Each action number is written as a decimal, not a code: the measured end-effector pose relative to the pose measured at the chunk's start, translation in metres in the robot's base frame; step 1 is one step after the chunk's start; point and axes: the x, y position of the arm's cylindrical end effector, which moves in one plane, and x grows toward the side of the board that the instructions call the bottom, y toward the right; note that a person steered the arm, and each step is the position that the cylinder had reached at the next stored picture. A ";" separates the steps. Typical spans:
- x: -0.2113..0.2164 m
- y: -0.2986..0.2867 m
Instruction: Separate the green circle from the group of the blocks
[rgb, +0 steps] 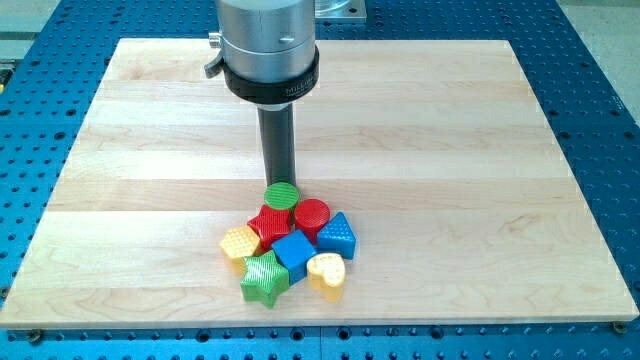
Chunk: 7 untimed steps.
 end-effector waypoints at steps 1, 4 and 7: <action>-0.062 0.037; 0.031 0.234; 0.088 0.194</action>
